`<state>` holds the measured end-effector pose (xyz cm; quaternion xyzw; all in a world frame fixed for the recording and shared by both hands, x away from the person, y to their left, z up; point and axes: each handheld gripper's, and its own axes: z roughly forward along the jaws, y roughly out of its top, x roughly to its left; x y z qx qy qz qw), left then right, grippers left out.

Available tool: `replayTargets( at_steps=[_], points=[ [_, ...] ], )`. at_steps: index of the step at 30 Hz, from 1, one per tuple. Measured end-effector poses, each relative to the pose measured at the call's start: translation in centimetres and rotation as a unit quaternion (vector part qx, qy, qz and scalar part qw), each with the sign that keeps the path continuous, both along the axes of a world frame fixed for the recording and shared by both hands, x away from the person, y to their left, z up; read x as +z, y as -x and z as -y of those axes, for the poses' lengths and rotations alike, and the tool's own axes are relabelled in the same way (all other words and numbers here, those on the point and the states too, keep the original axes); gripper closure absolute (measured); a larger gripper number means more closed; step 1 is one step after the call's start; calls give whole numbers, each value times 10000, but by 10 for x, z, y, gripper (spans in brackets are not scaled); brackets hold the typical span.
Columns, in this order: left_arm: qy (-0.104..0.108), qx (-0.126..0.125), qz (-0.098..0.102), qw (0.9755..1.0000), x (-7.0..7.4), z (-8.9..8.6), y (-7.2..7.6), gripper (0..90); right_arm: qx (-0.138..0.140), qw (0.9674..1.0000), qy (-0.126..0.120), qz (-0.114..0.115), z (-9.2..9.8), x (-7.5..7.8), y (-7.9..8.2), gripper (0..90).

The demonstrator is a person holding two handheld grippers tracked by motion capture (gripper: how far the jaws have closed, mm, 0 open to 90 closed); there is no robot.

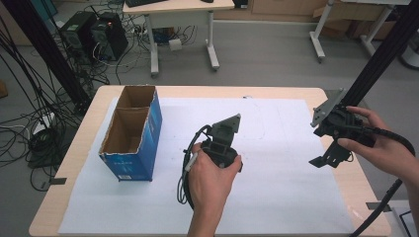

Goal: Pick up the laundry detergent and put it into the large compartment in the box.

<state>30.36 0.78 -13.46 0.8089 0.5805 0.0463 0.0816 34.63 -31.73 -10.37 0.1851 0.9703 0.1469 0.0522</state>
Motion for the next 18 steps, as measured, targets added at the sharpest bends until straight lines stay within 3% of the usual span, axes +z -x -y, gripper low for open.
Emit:
replayTargets(
  at_steps=[9,13,18],
  points=[
    [40,-39,27,10000,2,-4,0,381,-2,10000,41,-9,-3,1,-2,37],
    [26,-42,99,9999,13,-6,2,381,-10,10000,49,-2,-4,2,-3,36],
    [31,-66,194,9998,38,-11,2,381,-18,10000,69,-13,-6,5,-6,37]
  ],
)
